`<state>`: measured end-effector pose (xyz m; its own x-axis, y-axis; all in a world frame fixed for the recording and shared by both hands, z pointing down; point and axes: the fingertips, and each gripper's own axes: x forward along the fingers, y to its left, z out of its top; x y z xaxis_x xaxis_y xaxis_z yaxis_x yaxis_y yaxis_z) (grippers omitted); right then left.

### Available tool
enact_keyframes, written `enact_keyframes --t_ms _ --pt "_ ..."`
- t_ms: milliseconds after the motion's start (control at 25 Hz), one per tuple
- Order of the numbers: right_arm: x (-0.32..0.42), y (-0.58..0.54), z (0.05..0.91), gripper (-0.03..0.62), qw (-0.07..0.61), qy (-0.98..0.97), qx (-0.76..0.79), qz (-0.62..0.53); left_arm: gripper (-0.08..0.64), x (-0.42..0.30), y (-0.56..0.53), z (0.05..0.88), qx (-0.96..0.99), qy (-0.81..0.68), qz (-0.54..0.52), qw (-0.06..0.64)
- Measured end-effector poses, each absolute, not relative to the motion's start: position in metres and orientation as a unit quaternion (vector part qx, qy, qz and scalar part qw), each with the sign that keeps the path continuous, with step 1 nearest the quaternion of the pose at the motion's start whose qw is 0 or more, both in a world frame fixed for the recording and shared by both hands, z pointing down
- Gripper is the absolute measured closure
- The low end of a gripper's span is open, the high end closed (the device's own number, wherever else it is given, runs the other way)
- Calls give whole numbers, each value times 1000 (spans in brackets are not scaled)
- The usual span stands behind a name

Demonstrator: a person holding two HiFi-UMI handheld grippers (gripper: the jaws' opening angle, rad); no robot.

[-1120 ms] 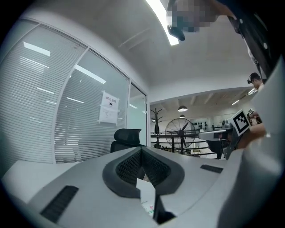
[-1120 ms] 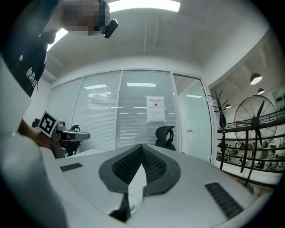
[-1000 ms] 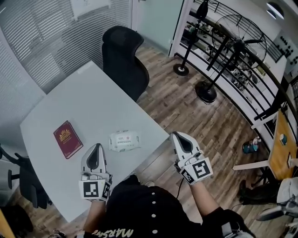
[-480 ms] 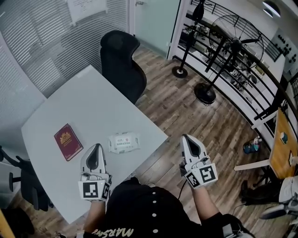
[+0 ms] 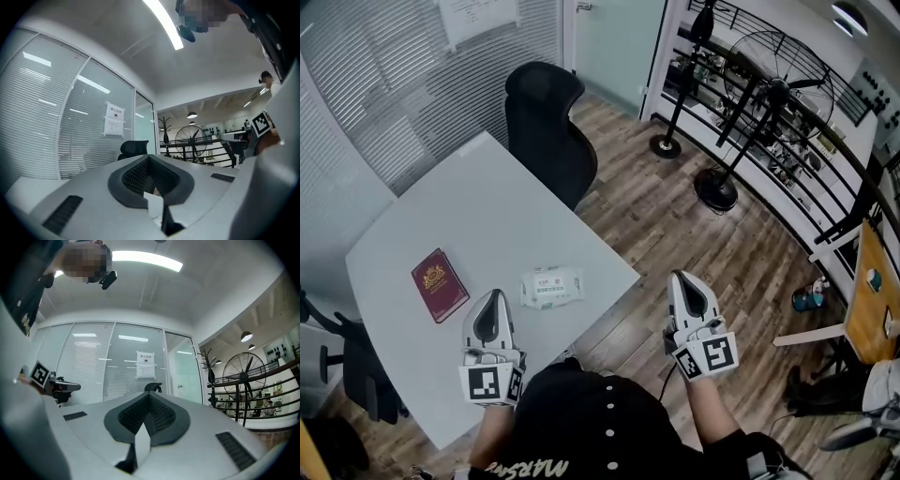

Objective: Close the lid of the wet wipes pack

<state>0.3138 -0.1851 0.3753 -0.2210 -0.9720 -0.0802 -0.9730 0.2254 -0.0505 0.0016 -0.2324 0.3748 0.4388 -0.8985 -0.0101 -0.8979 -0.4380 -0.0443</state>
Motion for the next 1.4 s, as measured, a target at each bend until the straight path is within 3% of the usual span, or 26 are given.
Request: enact_keyframes --t_ms 1400 --pt "298 -189 369 563 31 794 -607 27 551 3 -227 373 -846 532 -1 25"
